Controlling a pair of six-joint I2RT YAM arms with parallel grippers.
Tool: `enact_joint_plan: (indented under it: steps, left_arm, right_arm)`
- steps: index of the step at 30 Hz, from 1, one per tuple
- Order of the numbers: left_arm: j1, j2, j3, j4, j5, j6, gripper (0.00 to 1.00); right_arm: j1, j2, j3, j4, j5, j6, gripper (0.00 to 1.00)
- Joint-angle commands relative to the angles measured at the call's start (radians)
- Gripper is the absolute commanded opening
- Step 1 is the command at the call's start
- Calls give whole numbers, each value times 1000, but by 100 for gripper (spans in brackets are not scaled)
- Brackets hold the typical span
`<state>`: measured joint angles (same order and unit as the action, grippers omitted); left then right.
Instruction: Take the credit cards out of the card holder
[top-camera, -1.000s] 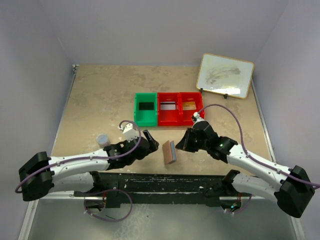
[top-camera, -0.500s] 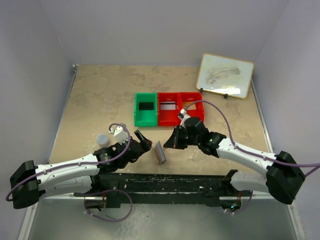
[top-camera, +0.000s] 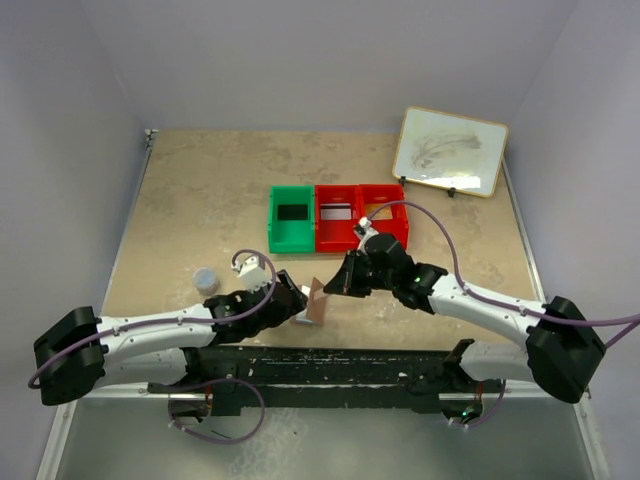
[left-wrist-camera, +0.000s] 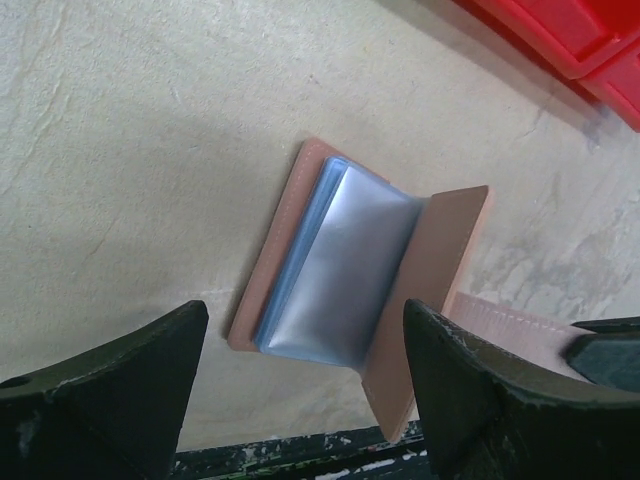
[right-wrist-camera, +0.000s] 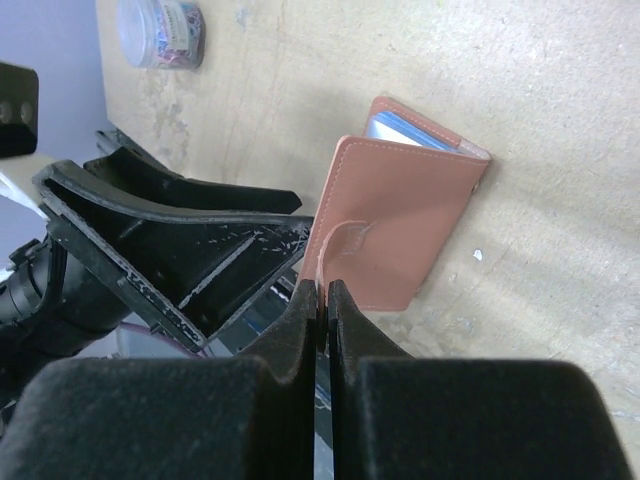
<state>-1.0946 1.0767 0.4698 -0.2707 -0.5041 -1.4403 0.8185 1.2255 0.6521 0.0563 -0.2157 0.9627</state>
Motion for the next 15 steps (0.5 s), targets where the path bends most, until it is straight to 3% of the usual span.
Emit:
enact_joint_plan:
  steps: [1, 10, 15]
  left_arm:
    - [3, -1, -1, 31, 13, -17, 76]
    - [3, -55, 11, 79, 27, 68, 80]
    - [3, -21, 33, 145, 96, 140, 81]
  right_arm:
    - [7, -23, 32, -43, 88, 23, 0]
    - [-26, -69, -4, -325, 251, 11, 0]
    - [-27, -76, -86, -332, 251, 36, 0]
